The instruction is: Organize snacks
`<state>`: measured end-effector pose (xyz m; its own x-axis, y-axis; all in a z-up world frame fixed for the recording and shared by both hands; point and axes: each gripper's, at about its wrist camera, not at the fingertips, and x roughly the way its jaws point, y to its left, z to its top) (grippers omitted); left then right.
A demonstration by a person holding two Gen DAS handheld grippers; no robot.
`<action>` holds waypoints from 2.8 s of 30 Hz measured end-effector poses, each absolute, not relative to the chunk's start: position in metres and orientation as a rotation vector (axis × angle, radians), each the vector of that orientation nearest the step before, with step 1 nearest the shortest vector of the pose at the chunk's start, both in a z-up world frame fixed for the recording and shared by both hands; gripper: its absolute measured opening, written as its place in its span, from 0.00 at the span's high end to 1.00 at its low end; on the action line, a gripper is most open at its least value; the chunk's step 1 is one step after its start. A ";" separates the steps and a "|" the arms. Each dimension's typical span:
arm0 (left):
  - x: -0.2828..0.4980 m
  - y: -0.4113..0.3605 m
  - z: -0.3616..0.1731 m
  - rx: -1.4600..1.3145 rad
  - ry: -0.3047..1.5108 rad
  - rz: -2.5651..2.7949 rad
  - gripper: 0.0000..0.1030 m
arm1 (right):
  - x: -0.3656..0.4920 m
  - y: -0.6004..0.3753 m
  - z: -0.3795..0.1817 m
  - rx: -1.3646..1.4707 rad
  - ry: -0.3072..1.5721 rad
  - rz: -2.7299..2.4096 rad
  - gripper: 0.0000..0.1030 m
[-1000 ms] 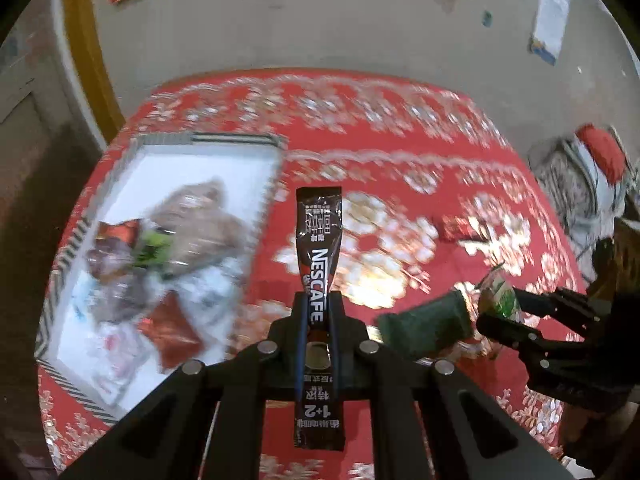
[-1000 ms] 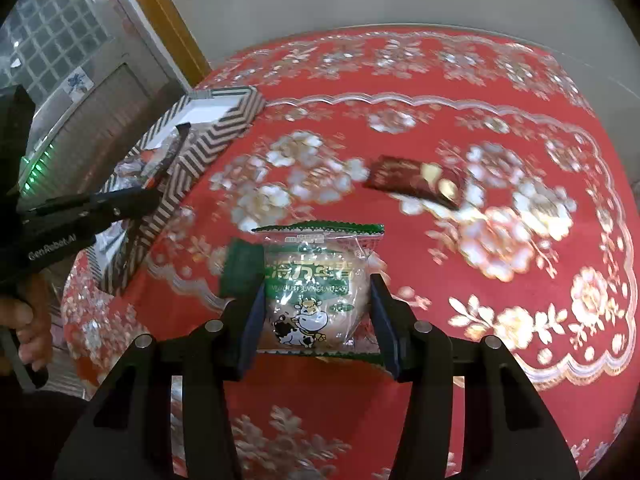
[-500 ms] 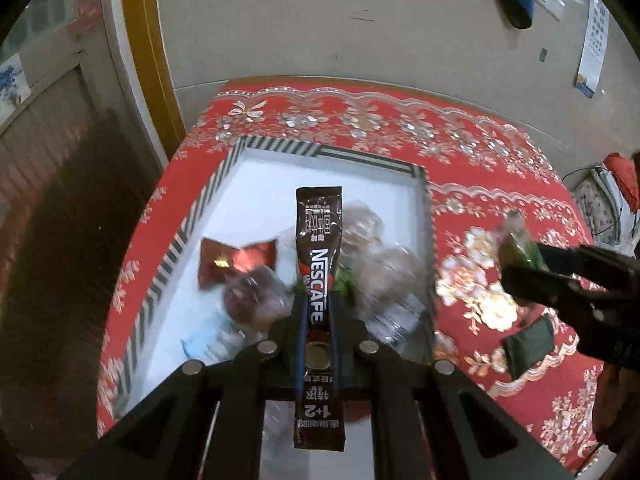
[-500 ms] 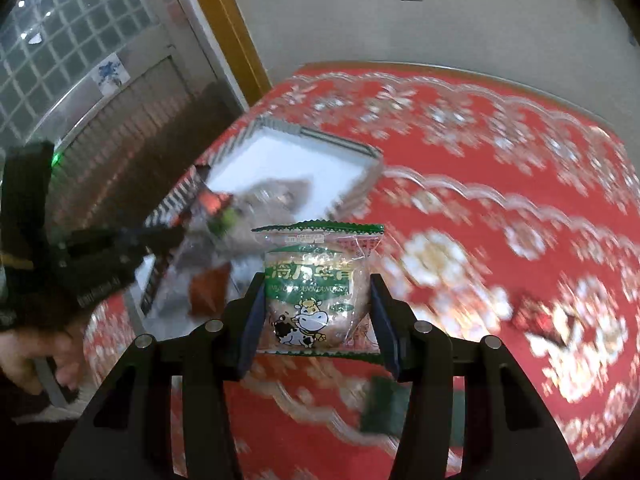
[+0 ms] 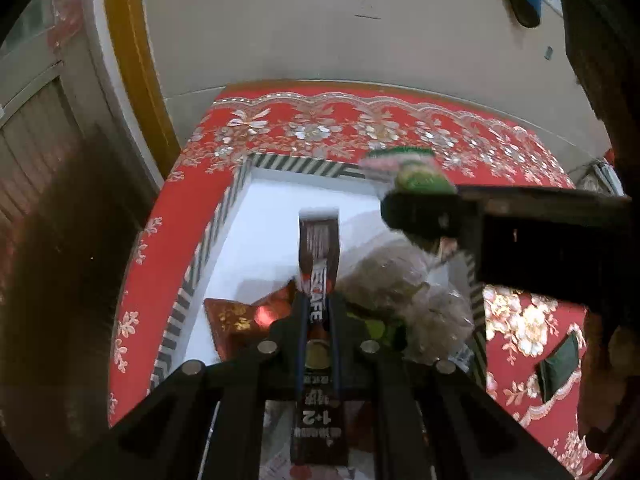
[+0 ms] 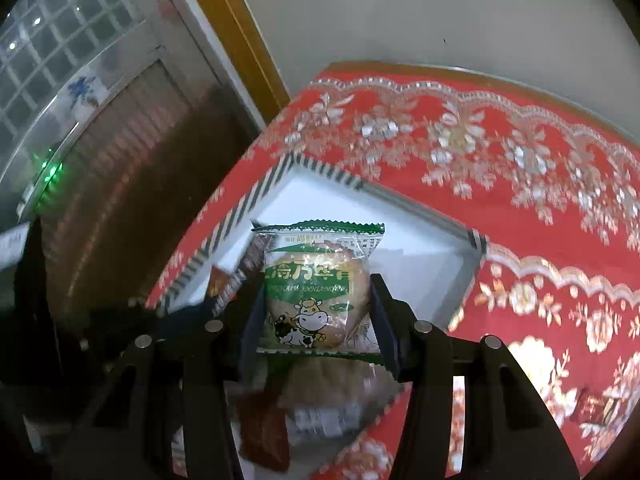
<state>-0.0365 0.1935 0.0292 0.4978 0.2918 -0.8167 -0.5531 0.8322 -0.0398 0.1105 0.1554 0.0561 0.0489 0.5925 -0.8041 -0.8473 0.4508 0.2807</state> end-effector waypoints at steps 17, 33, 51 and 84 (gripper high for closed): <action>-0.066 0.197 0.027 -0.430 0.860 0.578 0.48 | 0.122 0.159 0.060 -0.185 1.052 1.093 0.50; -0.068 0.182 0.046 -0.406 0.798 0.566 0.45 | 0.078 0.085 0.061 -0.301 1.013 1.023 0.50; -0.052 0.061 0.114 -0.013 0.575 0.249 0.02 | 0.082 -0.051 0.070 -0.190 0.986 0.743 0.50; -0.003 -0.026 0.032 -0.337 0.972 0.131 0.02 | 0.228 -0.125 0.017 -0.564 0.948 1.067 0.50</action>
